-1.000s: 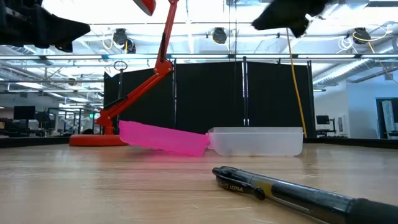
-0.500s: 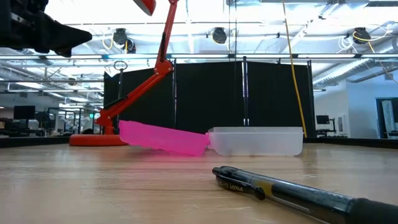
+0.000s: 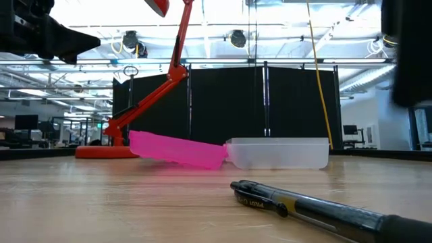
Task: Pick & place school supplies into a supply box
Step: Put the black pen into the supply box
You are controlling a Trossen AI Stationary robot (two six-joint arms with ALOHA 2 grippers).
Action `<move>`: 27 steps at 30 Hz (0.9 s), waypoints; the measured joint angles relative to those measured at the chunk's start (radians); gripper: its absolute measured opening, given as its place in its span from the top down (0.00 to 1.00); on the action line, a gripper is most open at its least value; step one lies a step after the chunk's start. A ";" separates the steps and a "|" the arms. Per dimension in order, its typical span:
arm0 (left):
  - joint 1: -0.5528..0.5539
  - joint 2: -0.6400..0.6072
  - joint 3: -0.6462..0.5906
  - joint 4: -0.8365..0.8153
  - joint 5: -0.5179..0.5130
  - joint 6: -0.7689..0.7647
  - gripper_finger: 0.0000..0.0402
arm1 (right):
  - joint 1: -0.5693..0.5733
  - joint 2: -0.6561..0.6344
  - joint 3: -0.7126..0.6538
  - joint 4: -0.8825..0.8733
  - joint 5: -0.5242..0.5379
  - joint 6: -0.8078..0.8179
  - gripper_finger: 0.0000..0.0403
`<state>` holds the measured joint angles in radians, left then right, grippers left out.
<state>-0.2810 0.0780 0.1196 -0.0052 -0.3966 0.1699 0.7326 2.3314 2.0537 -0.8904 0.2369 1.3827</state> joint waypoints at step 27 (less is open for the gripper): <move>0.000 0.000 0.001 -0.022 0.004 0.035 0.91 | -0.064 0.007 -0.102 0.068 -0.165 -0.085 0.60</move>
<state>-0.2810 0.0784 0.1204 -0.0273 -0.3931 0.2047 0.6685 2.3383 1.9515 -0.8223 0.0718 1.2973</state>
